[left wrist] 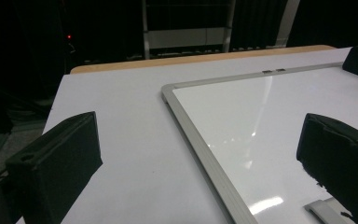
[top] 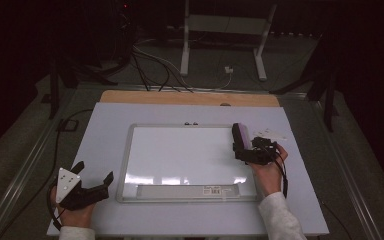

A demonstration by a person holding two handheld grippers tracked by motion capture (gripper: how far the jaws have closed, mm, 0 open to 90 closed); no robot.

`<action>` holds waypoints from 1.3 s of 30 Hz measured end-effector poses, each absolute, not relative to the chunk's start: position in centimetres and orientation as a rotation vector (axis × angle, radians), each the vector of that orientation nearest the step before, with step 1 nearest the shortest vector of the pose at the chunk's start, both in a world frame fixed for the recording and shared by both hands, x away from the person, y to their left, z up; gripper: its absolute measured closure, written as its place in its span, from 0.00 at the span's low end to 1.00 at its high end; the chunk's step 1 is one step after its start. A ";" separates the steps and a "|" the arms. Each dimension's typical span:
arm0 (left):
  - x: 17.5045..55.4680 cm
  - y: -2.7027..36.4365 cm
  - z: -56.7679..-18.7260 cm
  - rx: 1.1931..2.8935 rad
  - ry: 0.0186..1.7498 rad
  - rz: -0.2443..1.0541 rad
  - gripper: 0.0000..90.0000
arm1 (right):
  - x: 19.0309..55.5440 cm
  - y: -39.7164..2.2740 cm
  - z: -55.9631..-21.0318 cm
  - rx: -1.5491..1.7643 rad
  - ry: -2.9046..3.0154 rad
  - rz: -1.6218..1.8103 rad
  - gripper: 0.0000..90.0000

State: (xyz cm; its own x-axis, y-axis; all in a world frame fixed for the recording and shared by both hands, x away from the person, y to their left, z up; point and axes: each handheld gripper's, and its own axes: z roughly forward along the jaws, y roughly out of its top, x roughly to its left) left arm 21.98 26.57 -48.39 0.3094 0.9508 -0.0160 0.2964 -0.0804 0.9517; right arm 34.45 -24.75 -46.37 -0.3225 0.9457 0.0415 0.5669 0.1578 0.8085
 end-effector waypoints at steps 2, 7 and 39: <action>22.0 26.6 -48.4 1.587 1.168 0.829 0.01 | 33.9 -25.1 -46.3 1.423 1.964 1.037 0.03; 22.0 26.6 -48.4 1.587 1.171 0.824 0.01 | 32.0 -26.3 -46.1 1.393 1.963 1.074 0.00; 22.7 26.5 -48.0 1.583 1.166 0.822 0.01 | 25.8 -31.0 -47.4 1.315 1.825 1.234 0.00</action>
